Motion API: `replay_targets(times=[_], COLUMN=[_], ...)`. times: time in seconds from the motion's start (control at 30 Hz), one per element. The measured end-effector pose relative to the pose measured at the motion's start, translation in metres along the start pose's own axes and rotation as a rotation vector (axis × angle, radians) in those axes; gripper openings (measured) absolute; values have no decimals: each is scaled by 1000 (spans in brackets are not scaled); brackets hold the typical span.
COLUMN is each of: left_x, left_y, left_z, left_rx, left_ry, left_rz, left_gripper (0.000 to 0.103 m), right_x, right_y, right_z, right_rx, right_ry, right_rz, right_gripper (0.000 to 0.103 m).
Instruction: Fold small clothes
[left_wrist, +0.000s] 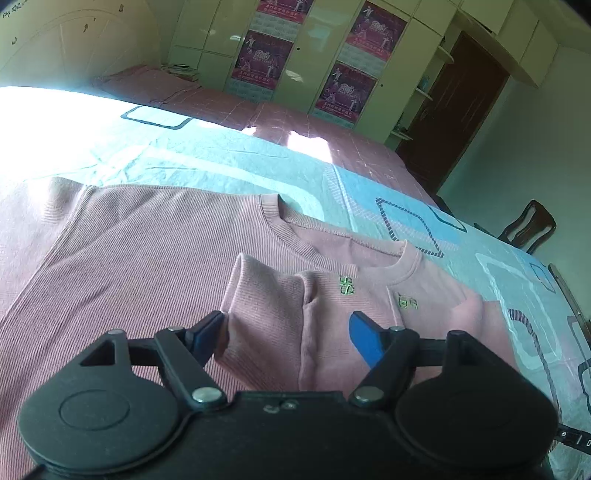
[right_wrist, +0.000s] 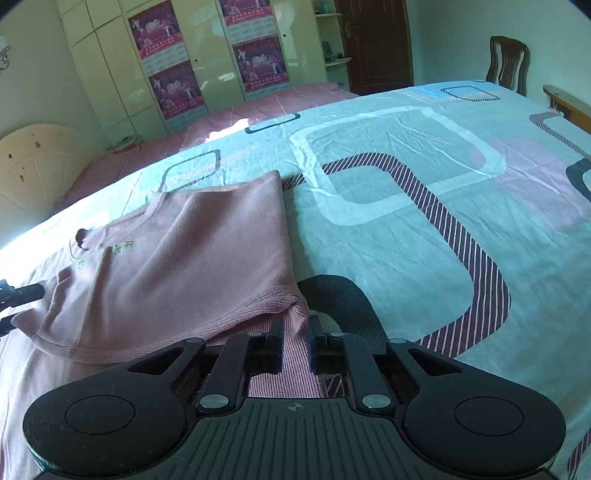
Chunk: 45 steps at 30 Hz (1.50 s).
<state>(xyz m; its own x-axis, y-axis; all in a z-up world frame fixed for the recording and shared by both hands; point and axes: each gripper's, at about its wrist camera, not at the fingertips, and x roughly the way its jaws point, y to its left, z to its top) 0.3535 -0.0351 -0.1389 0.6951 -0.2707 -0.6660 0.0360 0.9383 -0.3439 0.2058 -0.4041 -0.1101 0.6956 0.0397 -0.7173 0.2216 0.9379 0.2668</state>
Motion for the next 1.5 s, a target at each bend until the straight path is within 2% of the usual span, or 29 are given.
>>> replay_targets(times=[0.1,0.13,0.17,0.2,0.23,0.3,0.4,0.47,0.53,0.6,0.7,0.73,0.77,0.93,1.07,1.1,1.17,1.3,1.37,1.5], left_x=[18,22,22,22,23,22,12,-5,-18,-18,2,7,9,7,-6,-11,-17,-18,-18,-38], left_y=[7,9,10,10,10,9,5,3,2,2,9,12,13,18,24,25,25,20,18,15], left_z=[1,-1,-2,-4,-4,-6,-9,-12,-14,-16,-15,-15,-16,-12,-11,-12,-13,-23,-27,-24], left_rx=[-50,-65,-67,-60,-54,-36,18,35,49,69,65,62,70,61,81,95,123,162,158,109], left_ry=[36,34,24,18,17,12,-38,-109,-170,-187,-86,-66,-57,-31,-21,-19,-10,25,32,28], left_rz=[-12,-15,-15,-15,-20,-21,-21,-19,3,40,65,71,81,84,98,101,101,121,132,110], left_gripper=[65,63,56,44,38,19,14,14,14,14,14,16,22,35,61,64,64,67,67,66], right_x=[1,6,11,16,23,38,64,79,96,108,120,122,123,117,85,76,62,57,63,48], right_y=[1,0,-1,-1,-2,-1,-1,1,2,3,10,14,17,23,32,34,36,41,39,39], right_z=[11,17,22,27,33,44,59,68,75,80,84,84,83,79,72,68,58,32,20,18], right_rx=[4,16,28,36,44,51,68,85,100,117,100,70,39,0,-42,-55,-73,-130,-146,-139], right_ry=[-16,-17,-19,-22,-23,-14,8,18,31,45,53,51,49,34,-13,-21,-22,19,58,42], right_rz=[-1,-4,-2,0,-2,5,22,34,36,40,27,2,-20,-67,-30,-18,6,-17,-32,-18], right_gripper=[14,18,25,29,36,38,38,38,38,38,37,26,13,14,14,14,14,15,15,15])
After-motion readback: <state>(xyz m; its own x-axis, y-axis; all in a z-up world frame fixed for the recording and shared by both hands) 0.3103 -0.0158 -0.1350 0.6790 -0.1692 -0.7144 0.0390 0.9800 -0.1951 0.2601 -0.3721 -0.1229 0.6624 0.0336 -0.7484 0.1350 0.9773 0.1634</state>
